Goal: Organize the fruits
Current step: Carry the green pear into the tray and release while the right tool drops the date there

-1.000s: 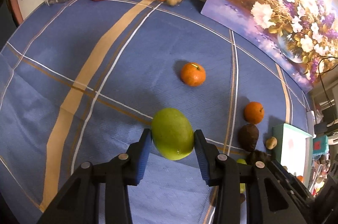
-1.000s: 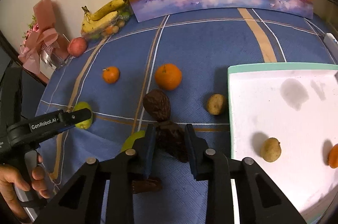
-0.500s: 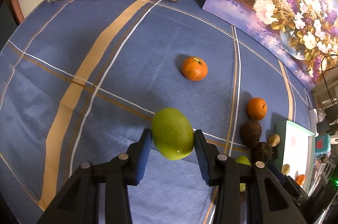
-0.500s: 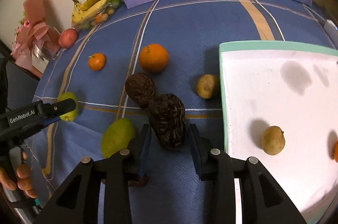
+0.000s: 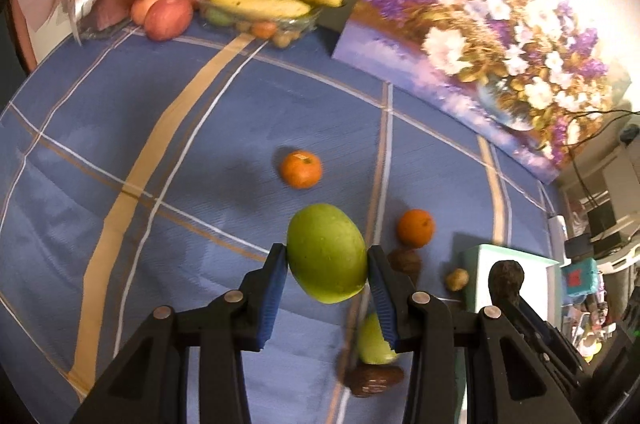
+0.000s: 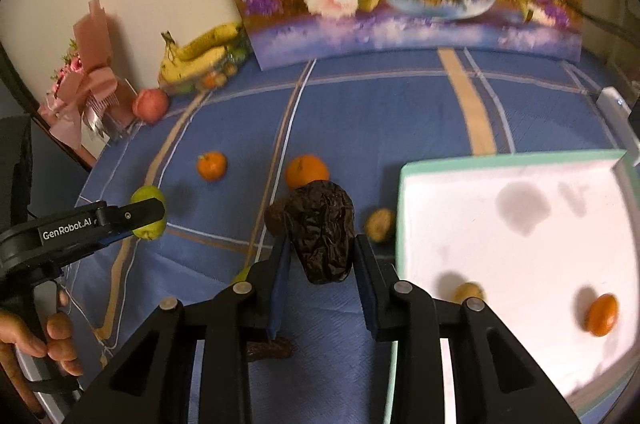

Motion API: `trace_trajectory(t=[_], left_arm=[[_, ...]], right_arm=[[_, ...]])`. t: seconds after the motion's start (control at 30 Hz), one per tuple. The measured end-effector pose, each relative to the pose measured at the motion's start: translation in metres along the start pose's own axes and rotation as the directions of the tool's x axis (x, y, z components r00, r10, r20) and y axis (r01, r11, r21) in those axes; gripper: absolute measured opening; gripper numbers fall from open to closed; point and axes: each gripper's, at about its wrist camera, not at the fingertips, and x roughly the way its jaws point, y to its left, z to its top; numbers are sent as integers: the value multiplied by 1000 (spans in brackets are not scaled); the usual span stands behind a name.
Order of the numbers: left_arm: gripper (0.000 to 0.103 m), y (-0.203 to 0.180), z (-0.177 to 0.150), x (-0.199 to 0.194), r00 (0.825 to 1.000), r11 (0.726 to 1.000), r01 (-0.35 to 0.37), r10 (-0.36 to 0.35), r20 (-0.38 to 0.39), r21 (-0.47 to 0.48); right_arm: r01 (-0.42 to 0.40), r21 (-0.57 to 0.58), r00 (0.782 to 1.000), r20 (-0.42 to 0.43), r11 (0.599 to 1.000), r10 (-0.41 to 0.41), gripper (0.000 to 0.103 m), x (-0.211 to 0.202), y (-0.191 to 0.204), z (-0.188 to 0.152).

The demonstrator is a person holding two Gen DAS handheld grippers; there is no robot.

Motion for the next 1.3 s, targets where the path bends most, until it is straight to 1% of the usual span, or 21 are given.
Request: trace_trajectory(t=[0.1,0.2,0.43,0.6,0.73,0.87,1.0,1.13,1.2,1.3], left_arm=[[43,-18,1,-4,1000,1000,10,-11,8,24],[43,-37,-2,-6,1000,998,24,-24,8,55],[43,-90,-18,1,998,988,56,-52,-29,143],[43,-131,-36,9,996,972,80,-67,-65,221],[43,-163,-53,14,991,952,111,-84,-106,287],[43,-190,-72,24,985,927,125,-74,-156,354],[43,-215,-95,35,978,895,132,-48,-203,426],[43,-231,-114,45,975,864,118,-7,-223,489],[43,-235,-123,51,972,855,114,10,-236,507],[43,-236,-129,59,968,849,100,38,-249,518]], right_arm=[[46,12,999,12,999,-46,33,-12,-9,6],[87,46,996,9,995,-88,33,-20,-27,10],[179,155,984,-7,972,-180,33,-37,-87,8],[232,217,972,-22,948,-233,33,-53,-128,-1],[254,258,967,-30,932,-255,33,-61,-152,-5],[280,281,959,-44,918,-279,33,-65,-172,-12],[298,301,954,-59,906,-295,33,-67,-186,-18],[299,323,954,-76,898,-291,33,-64,-198,-25],[308,325,951,-89,894,-295,33,-61,-201,-28],[321,322,947,-113,890,-301,33,-54,-206,-32]])
